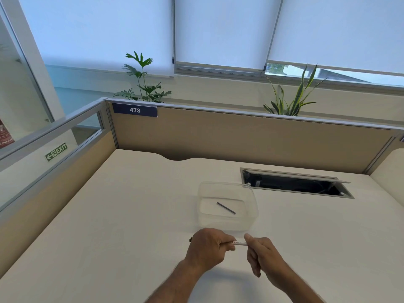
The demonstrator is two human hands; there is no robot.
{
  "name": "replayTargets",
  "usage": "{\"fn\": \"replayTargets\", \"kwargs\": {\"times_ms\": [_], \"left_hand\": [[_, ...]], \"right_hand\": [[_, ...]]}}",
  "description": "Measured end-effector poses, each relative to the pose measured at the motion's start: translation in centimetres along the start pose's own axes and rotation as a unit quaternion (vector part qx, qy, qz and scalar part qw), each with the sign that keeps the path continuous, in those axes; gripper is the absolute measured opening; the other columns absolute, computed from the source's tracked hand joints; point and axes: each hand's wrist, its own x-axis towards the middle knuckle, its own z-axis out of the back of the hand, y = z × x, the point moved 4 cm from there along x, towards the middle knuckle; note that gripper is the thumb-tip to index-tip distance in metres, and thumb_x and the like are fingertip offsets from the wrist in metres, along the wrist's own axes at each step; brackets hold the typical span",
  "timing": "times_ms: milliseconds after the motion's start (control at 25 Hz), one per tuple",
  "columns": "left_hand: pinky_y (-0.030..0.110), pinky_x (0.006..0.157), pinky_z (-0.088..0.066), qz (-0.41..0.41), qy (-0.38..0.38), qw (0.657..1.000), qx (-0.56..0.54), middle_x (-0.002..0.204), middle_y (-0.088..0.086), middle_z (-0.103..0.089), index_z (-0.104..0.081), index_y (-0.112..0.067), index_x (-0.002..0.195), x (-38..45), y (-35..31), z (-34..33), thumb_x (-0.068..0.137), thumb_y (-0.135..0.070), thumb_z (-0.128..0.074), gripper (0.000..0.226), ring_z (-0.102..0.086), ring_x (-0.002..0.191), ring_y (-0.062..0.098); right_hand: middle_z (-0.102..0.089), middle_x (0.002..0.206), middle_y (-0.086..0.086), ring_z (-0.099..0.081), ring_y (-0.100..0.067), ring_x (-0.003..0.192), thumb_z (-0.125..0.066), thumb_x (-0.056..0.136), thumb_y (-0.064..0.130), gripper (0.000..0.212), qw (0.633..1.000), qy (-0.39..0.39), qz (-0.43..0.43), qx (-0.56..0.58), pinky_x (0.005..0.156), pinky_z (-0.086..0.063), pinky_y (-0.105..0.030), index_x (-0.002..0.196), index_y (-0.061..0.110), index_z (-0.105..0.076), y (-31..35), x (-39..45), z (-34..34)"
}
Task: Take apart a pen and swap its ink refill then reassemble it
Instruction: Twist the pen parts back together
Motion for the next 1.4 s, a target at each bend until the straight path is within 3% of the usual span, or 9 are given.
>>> {"fn": "replayTargets", "kwargs": {"times_ms": [160,320,520,680,840,1040,1280,1400], "left_hand": [[0.033,0.058,-0.05,0.018,0.026,0.999,0.035,0.07,0.001,-0.07,-0.068,-0.021,0.086,0.1,0.4,0.0,0.088,-0.042,-0.054,0.025,-0.055,0.063,0.017],[0.031,0.062,-0.053,0.047,0.045,0.998,0.004,0.073,-0.003,-0.074,-0.071,-0.02,0.084,0.2,0.4,0.0,0.089,-0.037,-0.053,0.025,-0.061,0.065,0.015],[0.026,0.062,-0.05,0.074,0.1,0.99,-0.062,0.071,0.003,-0.074,-0.072,-0.017,0.077,0.1,0.0,-0.3,0.09,-0.03,-0.05,0.029,-0.057,0.055,0.006],[0.018,0.058,-0.044,0.071,0.128,0.986,-0.077,0.069,0.006,-0.072,-0.071,-0.015,0.073,-0.1,0.0,-0.6,0.094,-0.026,-0.051,0.031,-0.052,0.049,-0.003],[0.026,0.061,-0.05,0.065,0.103,0.99,-0.071,0.071,0.003,-0.074,-0.073,-0.015,0.078,0.0,0.1,-0.6,0.091,-0.029,-0.055,0.027,-0.056,0.056,0.009],[0.029,0.062,-0.053,0.046,0.044,0.997,-0.05,0.073,-0.003,-0.076,-0.075,-0.018,0.081,0.2,0.1,-0.3,0.083,-0.035,-0.067,0.018,-0.063,0.064,0.013],[0.029,0.061,-0.055,0.061,0.038,0.996,-0.044,0.073,-0.004,-0.076,-0.075,-0.021,0.085,0.5,-0.2,-0.1,0.083,-0.04,-0.063,0.022,-0.064,0.063,0.013],[0.031,0.062,-0.055,0.072,0.047,0.996,-0.021,0.073,-0.002,-0.075,-0.074,-0.02,0.086,0.6,-0.4,-0.2,0.087,-0.04,-0.055,0.028,-0.064,0.064,0.017]], "right_hand": [[-0.052,0.045,-0.009,-0.045,-0.021,0.038,-0.044,0.102,0.042,0.059,0.999,-0.025,0.007,-0.046,0.038,-0.04,-0.025,0.054,0.011,-0.056,0.2,0.4,0.5],[-0.057,0.047,-0.005,-0.049,-0.019,0.043,-0.046,0.102,0.032,0.043,0.99,-0.07,0.071,-0.1,0.042,-0.043,-0.03,0.066,0.013,-0.059,0.2,0.4,1.3],[-0.047,0.045,0.003,-0.041,-0.007,0.043,-0.046,0.098,0.032,0.041,0.931,-0.129,0.201,-0.277,0.045,-0.038,-0.034,0.057,0.028,-0.045,1.2,-0.4,0.9],[-0.028,0.046,0.013,-0.026,-0.006,0.044,-0.048,0.096,0.029,0.045,0.907,-0.142,0.234,-0.32,0.046,-0.025,-0.028,0.055,0.033,-0.029,2.0,-0.5,0.6],[-0.026,0.043,0.011,-0.024,-0.007,0.046,-0.056,0.098,0.014,0.059,0.926,-0.147,0.197,-0.286,0.048,-0.024,-0.029,0.049,0.033,-0.028,1.7,-0.2,0.6],[-0.028,0.043,0.008,-0.026,-0.012,0.048,-0.052,0.101,0.02,0.058,0.949,-0.137,0.119,-0.256,0.053,-0.025,-0.032,0.048,0.022,-0.027,1.4,0.2,0.6],[-0.042,0.039,0.002,-0.036,-0.016,0.039,-0.045,0.103,0.03,0.058,0.982,-0.097,0.085,-0.136,0.045,-0.033,-0.027,0.047,0.015,-0.044,1.3,0.1,0.8],[-0.049,0.042,-0.003,-0.041,-0.02,0.039,-0.041,0.105,0.025,0.049,0.988,-0.096,0.097,-0.076,0.042,-0.037,-0.029,0.062,0.007,-0.057,1.1,0.0,1.4]]}}
